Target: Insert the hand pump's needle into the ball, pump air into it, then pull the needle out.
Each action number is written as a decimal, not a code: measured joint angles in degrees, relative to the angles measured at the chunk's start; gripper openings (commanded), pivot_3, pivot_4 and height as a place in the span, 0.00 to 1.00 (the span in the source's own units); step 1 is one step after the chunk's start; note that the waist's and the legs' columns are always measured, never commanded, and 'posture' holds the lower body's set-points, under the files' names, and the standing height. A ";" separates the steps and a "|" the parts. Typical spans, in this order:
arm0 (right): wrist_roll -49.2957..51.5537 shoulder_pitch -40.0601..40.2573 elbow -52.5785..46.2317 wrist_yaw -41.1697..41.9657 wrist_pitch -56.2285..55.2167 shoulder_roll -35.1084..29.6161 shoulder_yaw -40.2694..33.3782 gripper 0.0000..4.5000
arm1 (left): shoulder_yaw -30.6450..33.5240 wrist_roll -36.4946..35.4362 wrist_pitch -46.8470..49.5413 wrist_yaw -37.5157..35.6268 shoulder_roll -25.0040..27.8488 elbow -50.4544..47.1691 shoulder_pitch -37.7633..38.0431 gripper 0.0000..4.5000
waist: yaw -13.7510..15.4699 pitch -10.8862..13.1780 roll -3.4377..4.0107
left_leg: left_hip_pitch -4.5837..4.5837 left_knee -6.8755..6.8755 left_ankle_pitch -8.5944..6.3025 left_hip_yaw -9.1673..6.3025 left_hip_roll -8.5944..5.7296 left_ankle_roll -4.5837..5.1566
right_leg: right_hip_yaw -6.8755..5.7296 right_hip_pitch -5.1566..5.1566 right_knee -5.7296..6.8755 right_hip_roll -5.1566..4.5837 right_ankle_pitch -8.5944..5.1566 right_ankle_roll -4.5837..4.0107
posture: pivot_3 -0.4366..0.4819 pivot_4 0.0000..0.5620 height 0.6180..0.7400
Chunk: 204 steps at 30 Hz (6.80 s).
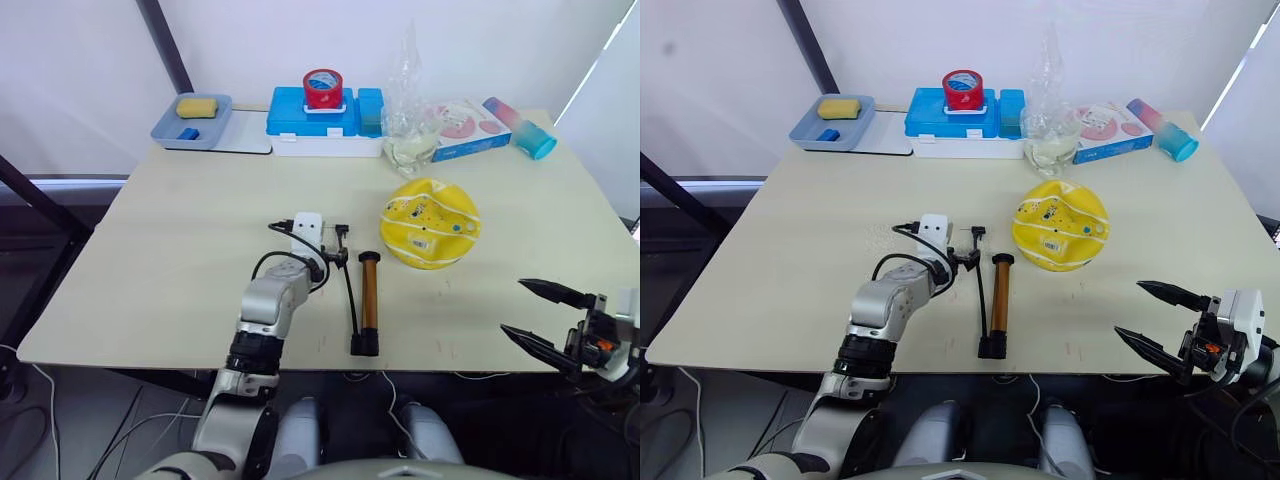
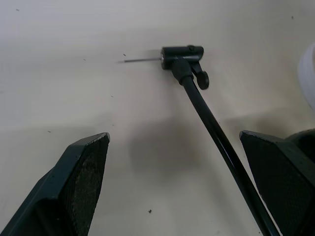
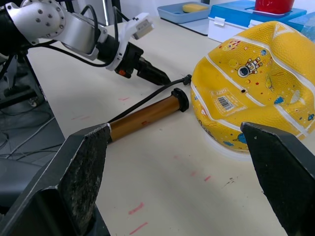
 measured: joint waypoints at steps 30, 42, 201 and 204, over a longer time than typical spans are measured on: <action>-0.18 -2.77 -0.48 -1.67 -0.29 0.84 2.28 1.00 | -1.39 5.60 -5.84 -0.80 0.55 5.24 -0.89 0.01 | -0.11 0.00 -0.04 | 0.05 -0.01 -0.12 0.95 -0.02 0.18 | 1.23 -0.63 -0.01 -0.03 0.21 0.34 | 0.48 0.27 0.91; 1.95 -4.96 -5.01 -8.66 4.95 2.25 3.77 1.00 | -1.17 1.96 -33.30 -22.13 11.22 0.76 6.72 0.01 | -0.04 -0.01 -0.01 | 0.00 -0.01 -0.10 0.61 0.01 0.15 | 0.64 -0.36 -0.04 -0.04 0.16 0.21 | 0.48 0.27 0.91; 24.75 -53.09 -0.97 -72.84 87.15 1.47 11.25 0.07 | -8.77 12.84 -28.24 -24.22 -5.14 23.64 -21.93 0.01 | -0.28 -0.01 0.13 | -0.99 0.42 -0.24 -0.75 -0.64 0.84 | 1.97 -0.18 -0.57 1.01 0.18 0.83 | 0.48 0.27 0.91; 24.52 -56.43 3.42 -72.91 87.15 1.00 13.47 0.07 | -9.04 12.86 -27.79 -23.73 -5.21 23.24 -21.87 0.01 | -0.26 -0.01 0.13 | -1.00 0.41 -0.24 -0.72 -0.64 0.84 | 1.92 -0.18 -0.55 1.02 0.18 0.83 | 0.48 0.27 0.91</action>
